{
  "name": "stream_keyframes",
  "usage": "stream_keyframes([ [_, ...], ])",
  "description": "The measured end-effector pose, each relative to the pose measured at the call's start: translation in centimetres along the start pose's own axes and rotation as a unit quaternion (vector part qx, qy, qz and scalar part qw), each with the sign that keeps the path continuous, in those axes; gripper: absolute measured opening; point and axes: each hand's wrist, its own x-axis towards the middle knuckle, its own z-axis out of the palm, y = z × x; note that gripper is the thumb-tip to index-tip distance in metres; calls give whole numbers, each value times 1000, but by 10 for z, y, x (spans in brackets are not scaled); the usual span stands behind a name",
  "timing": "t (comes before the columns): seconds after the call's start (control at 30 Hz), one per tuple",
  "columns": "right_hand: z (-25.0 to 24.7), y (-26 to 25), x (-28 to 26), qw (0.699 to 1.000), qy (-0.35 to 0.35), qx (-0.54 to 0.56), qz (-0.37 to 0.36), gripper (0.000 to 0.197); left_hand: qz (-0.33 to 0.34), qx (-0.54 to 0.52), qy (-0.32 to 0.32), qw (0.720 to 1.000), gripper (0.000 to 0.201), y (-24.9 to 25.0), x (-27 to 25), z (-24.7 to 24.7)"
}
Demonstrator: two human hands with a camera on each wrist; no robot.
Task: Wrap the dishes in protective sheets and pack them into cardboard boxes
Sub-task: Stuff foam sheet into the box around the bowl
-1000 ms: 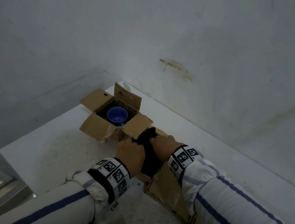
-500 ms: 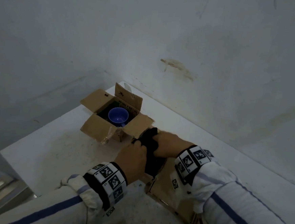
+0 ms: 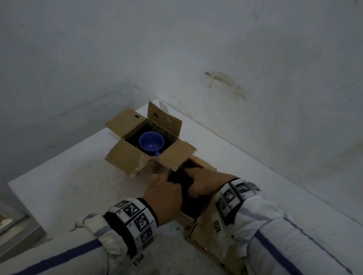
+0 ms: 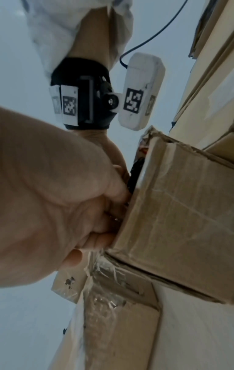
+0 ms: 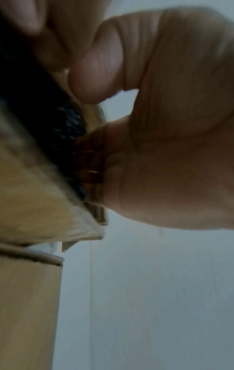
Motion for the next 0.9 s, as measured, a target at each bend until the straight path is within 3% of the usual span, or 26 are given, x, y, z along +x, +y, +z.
stream_keyframes([
  [0.07,-17,8,-13,998,20,52,-8,61,-3,-13,21,1000,17,-2,2,-3],
  [0.13,-22,10,-19,995,91,-11,-24,45,-11,-9,59,998,16,-5,2,-7],
  [0.2,-10,6,-18,991,97,-93,-20,47,-21,13,83,996,18,-5,1,-7],
  [0.27,14,4,-12,977,93,-190,13,51,-25,20,62,998,17,-4,0,-4],
  [0.33,33,4,-8,964,140,-223,30,51,-22,18,37,999,17,-2,1,0],
  [0.4,42,7,-9,963,172,-205,29,52,-25,3,35,999,15,-2,1,-1],
  [0.5,35,16,-19,982,142,-126,8,65,-20,-14,55,998,15,2,0,-9],
  [0.63,24,37,-48,981,181,59,-28,44,16,-37,114,993,19,37,-2,-26],
  [0.73,35,67,-79,964,242,108,9,32,52,-45,129,989,21,81,5,-31],
  [0.9,68,143,-146,943,274,164,95,33,133,-47,95,985,26,177,11,-39],
])
